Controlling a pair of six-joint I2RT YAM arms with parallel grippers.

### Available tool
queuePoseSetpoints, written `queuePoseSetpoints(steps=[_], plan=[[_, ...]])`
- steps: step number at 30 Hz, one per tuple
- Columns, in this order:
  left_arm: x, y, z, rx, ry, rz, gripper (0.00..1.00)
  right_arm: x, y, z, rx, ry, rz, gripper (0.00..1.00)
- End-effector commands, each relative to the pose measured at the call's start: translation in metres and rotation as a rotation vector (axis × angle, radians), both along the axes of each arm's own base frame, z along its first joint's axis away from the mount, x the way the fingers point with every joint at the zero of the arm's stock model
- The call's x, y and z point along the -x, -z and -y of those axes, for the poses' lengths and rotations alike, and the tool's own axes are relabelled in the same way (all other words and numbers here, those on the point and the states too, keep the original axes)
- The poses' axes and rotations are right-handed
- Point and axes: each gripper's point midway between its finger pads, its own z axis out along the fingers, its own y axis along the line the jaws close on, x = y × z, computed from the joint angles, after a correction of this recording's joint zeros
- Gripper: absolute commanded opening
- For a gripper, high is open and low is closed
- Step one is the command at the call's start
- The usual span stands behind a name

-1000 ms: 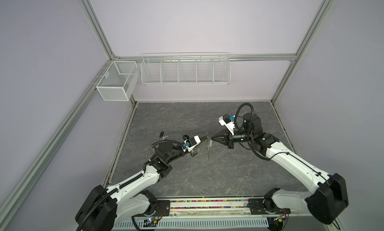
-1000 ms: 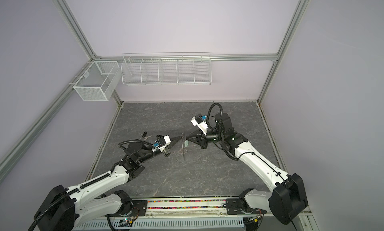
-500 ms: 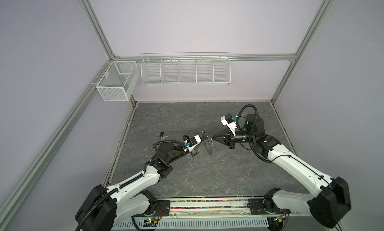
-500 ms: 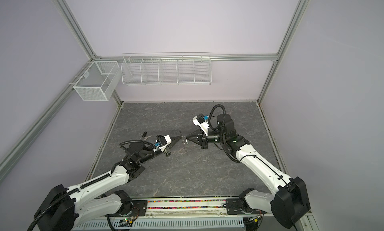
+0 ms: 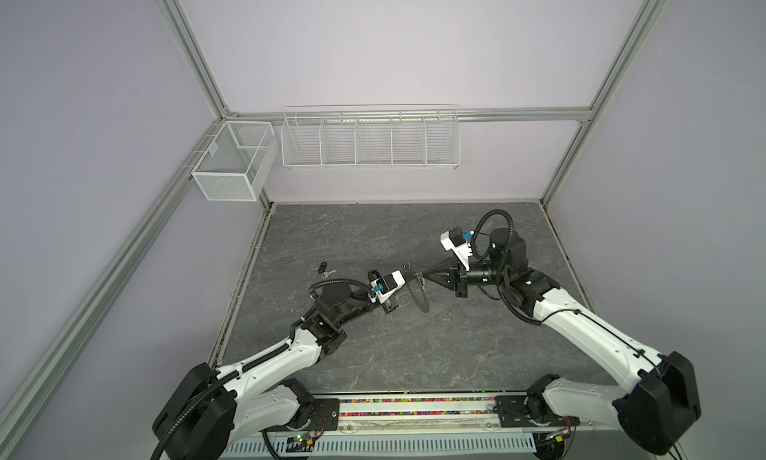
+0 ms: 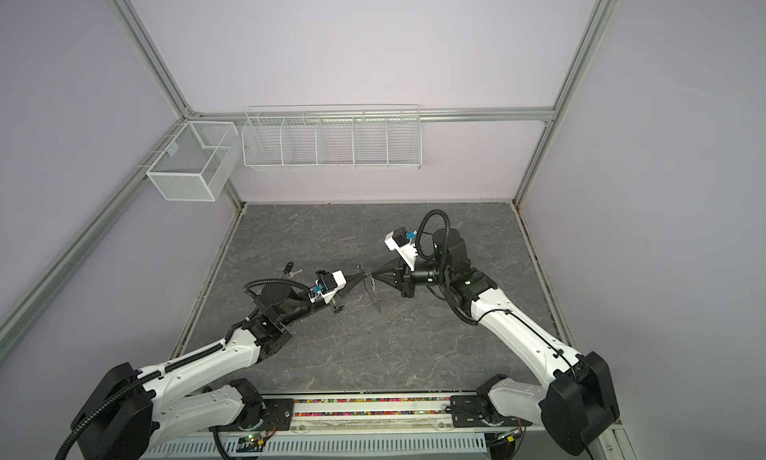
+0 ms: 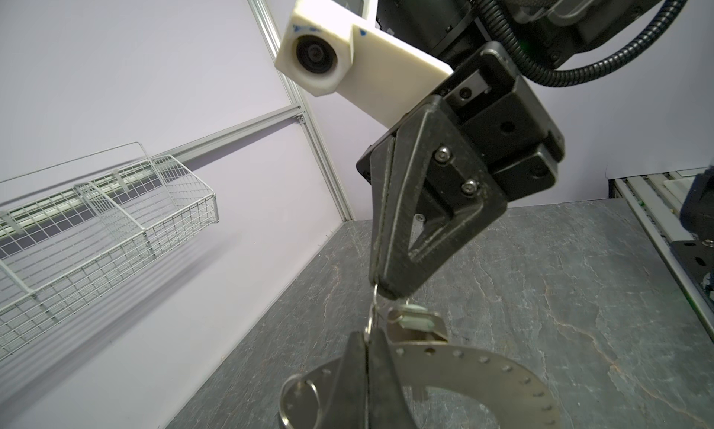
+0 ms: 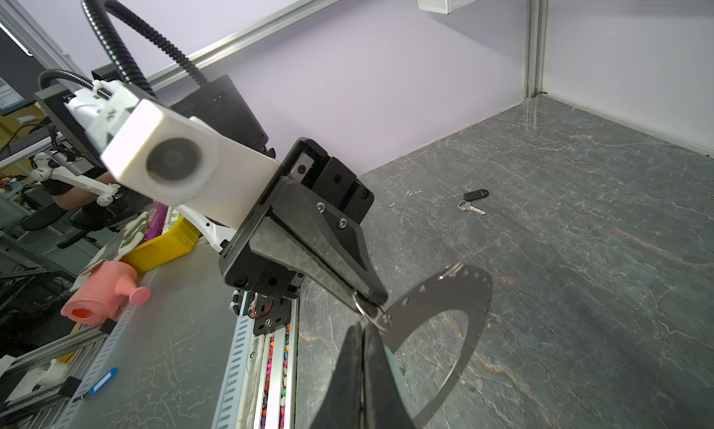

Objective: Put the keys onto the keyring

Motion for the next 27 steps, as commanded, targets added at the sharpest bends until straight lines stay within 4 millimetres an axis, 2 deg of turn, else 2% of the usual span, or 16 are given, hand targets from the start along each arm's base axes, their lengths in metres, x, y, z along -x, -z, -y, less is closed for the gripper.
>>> queuePoseSetpoints(steps=[1, 9, 27], plan=[[0.007, -0.016, 0.0, 0.033, 0.021, 0.06, 0.0, -0.005, 0.001, 0.004, -0.005, 0.037, 0.001, 0.07], [0.017, -0.015, 0.004, 0.009, 0.083, 0.079, 0.0, -0.012, -0.002, 0.007, -0.017, 0.055, -0.017, 0.07], [0.01, -0.024, 0.005, 0.037, 0.06, 0.093, 0.0, -0.013, 0.008, -0.001, -0.02, -0.006, -0.135, 0.07]])
